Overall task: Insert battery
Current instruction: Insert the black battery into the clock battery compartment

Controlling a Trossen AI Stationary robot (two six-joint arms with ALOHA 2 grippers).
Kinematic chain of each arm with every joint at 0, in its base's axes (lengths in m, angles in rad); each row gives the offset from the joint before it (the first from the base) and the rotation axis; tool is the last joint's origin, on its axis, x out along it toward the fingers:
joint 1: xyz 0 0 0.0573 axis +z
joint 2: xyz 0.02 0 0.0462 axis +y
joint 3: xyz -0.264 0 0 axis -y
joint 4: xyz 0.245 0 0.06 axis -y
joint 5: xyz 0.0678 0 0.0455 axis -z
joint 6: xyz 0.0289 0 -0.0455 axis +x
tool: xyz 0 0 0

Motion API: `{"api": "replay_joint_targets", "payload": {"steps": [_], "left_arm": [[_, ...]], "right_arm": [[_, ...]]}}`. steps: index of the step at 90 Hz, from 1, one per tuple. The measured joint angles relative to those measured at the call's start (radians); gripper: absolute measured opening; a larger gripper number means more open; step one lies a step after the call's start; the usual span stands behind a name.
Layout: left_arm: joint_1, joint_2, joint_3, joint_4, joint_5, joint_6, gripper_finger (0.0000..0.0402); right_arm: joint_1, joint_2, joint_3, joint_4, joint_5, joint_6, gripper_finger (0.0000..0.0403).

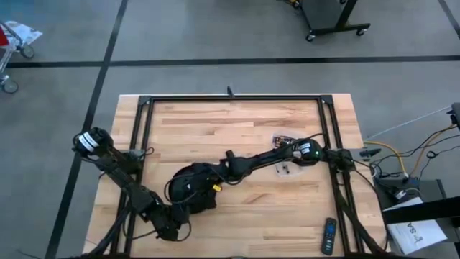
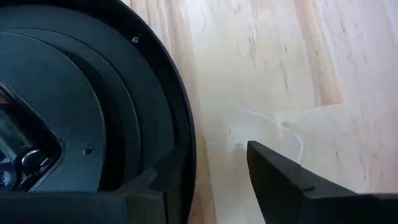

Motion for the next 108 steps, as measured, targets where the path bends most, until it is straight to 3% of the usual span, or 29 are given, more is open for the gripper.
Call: {"api": "replay_joint_targets", "payload": {"steps": [33,61,108], "left_arm": [[0.0,0.0,0.0,0.004,-0.004,0.0,0.0121],[0.002,0.0,0.0,0.003,-0.013,-0.005,0.0101],[0.001,0.0,0.0,0.004,-0.006,0.001,0.0102]], "right_arm": [[0.002,0.043,0.0,0.021,0.009,0.048,0.0],[-0.006,0.045,-0.002,-0.062,0.031,0.048,0.0],[0.0,-0.002,0.005,-0.136,0.086,0.023,0.0]]}}
